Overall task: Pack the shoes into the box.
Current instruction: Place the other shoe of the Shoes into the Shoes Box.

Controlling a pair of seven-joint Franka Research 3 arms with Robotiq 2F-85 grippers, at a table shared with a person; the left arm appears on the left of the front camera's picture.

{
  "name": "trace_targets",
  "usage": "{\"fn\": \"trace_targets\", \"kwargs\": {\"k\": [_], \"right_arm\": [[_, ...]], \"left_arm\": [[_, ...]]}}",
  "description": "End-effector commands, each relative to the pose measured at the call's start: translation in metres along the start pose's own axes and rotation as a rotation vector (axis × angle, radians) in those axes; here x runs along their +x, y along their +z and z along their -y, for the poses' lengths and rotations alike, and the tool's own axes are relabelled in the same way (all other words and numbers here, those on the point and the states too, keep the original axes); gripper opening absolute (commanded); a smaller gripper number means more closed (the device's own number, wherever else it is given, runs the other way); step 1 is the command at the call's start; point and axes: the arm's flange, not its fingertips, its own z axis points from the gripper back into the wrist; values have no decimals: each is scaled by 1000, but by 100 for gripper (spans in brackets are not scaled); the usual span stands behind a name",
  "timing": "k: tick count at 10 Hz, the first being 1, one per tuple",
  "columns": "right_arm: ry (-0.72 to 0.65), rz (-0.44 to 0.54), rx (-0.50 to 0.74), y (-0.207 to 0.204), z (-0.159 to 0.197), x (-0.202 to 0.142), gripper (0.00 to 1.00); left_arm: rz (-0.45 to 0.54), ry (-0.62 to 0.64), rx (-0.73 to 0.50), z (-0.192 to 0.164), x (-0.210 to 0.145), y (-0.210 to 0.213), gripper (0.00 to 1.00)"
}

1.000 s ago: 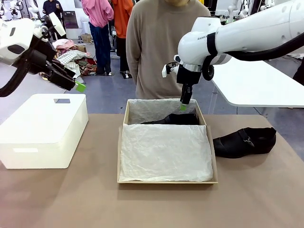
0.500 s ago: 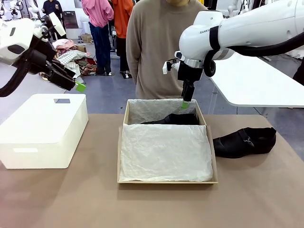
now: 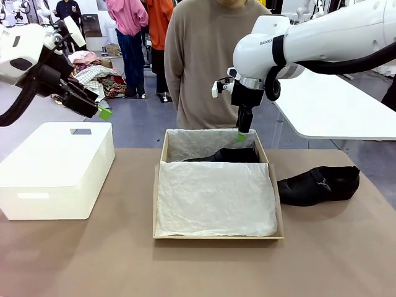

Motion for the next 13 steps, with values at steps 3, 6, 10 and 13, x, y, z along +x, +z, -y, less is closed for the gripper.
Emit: {"fn": "trace_targets", "kwargs": {"k": [3, 6, 10, 13], "right_arm": [[4, 8, -38, 48, -20, -21, 100], [-1, -7, -88, 81, -42, -67, 100], [56, -1, -105, 105, -53, -137, 100], [24, 33, -95, 103, -49, -168, 100]], "left_arm": [[14, -8, -16, -1, -1, 0, 100], [14, -8, -16, -1, -1, 0, 100], [14, -8, -16, -1, -1, 0, 100], [14, -8, -16, -1, -1, 0, 100]]}}
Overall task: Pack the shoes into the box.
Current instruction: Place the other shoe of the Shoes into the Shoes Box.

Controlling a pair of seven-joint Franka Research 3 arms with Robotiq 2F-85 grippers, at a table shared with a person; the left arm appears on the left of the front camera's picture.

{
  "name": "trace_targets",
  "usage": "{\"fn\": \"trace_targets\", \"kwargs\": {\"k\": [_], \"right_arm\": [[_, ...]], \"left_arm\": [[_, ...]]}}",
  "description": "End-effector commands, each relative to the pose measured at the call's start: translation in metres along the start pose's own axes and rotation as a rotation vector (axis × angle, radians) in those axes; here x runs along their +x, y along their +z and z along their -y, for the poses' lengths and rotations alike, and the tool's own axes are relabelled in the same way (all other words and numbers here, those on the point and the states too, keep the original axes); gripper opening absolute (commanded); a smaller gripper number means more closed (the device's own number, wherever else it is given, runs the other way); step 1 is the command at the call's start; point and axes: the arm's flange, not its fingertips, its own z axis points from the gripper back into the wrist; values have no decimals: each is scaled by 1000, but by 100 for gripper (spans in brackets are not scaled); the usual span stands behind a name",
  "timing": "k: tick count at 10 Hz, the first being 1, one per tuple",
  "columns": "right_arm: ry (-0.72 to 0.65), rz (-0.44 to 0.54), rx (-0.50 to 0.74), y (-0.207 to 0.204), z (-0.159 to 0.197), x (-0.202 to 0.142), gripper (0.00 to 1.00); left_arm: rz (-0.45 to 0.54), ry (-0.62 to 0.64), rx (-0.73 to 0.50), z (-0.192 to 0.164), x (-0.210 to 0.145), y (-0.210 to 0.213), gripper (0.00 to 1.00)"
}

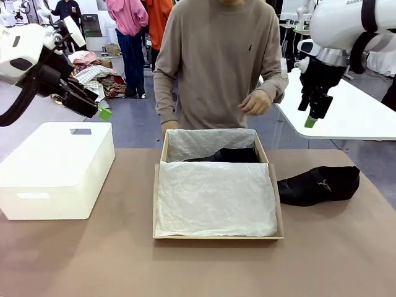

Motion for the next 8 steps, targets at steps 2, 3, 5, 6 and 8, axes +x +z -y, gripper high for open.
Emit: {"fn": "trace_targets", "kwargs": {"k": [2, 3, 5, 6, 8], "right_arm": [[20, 64, 7, -11, -2, -10, 100], [24, 70, 11, -13, -1, -11, 100], [-9, 19, 13, -5, 1, -7, 100], [-9, 19, 13, -5, 1, -7, 100], [-9, 19, 13, -5, 1, -7, 100]], "left_arm": [[14, -8, -16, -1, -1, 0, 100], [14, -8, -16, -1, -1, 0, 100], [14, -8, -16, -1, -1, 0, 100], [14, -8, -16, -1, -1, 0, 100], [14, -8, -16, -1, -1, 0, 100]]}}
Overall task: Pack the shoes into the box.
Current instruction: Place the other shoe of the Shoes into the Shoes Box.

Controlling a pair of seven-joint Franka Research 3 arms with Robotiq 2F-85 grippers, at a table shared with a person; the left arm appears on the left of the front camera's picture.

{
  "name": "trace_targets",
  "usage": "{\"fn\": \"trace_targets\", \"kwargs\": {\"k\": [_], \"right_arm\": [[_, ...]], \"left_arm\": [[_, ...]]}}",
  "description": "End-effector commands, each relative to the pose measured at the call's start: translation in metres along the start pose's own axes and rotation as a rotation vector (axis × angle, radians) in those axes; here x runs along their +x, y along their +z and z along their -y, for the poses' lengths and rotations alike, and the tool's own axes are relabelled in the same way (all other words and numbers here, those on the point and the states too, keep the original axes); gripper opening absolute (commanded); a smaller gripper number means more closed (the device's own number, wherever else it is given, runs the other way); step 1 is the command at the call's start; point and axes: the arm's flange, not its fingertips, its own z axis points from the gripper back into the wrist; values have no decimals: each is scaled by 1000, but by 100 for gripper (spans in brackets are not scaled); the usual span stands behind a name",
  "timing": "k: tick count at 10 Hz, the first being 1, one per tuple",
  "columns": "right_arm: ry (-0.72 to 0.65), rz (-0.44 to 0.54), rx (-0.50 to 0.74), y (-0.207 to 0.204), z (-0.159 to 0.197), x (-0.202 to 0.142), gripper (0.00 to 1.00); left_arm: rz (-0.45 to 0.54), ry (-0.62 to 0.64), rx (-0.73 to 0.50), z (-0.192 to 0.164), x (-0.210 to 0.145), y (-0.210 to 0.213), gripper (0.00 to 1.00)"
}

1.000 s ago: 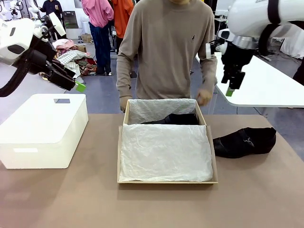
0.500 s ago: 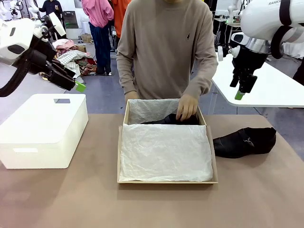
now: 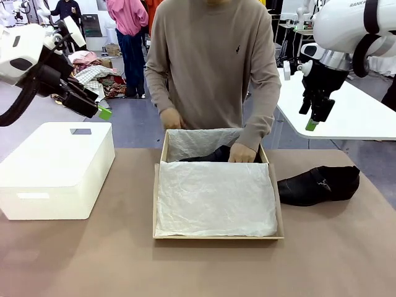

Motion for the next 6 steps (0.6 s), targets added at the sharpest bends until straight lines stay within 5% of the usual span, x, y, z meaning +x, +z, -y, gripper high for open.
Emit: {"fn": "trace_targets", "kwargs": {"k": [1, 6], "right_arm": [[-3, -6, -6, 3, 1, 0, 100], [14, -3, 4, -3, -4, -10, 100]], "left_arm": [[14, -8, -16, -1, -1, 0, 100], [14, -8, -16, -1, -1, 0, 100]]}}
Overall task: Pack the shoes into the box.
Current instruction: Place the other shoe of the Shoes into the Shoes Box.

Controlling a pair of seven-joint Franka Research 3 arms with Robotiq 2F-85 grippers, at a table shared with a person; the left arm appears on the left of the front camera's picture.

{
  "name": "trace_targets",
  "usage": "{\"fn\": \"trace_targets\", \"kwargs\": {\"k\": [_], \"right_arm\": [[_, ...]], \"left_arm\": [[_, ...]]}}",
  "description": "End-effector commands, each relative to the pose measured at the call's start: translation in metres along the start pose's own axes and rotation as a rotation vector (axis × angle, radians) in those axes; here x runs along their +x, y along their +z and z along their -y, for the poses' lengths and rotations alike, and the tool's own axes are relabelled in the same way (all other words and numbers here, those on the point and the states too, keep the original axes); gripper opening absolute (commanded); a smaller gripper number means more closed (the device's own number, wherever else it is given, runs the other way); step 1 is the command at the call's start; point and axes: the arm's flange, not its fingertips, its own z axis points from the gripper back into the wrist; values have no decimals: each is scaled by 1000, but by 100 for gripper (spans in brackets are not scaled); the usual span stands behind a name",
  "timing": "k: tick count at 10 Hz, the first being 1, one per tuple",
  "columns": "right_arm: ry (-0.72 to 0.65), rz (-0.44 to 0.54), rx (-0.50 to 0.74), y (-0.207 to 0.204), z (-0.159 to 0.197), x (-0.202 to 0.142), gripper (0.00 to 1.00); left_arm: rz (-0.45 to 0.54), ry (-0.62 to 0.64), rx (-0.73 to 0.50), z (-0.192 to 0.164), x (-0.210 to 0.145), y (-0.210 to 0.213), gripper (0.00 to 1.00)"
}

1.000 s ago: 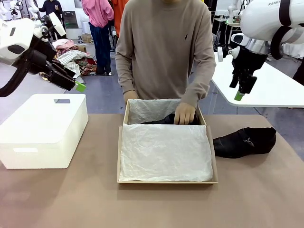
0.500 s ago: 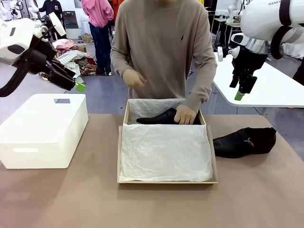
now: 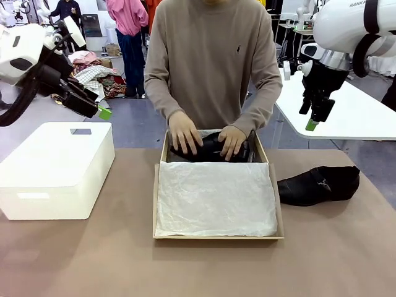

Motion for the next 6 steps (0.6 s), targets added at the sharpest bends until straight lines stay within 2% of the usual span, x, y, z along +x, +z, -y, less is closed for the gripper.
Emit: {"fn": "trace_targets", "kwargs": {"k": [1, 6], "right_arm": [[44, -4, 11, -6, -9, -20, 100], [63, -56, 7, -22, -28, -66, 100]], "left_arm": [[14, -8, -16, -1, -1, 0, 100], [14, -8, -16, -1, -1, 0, 100]]}}
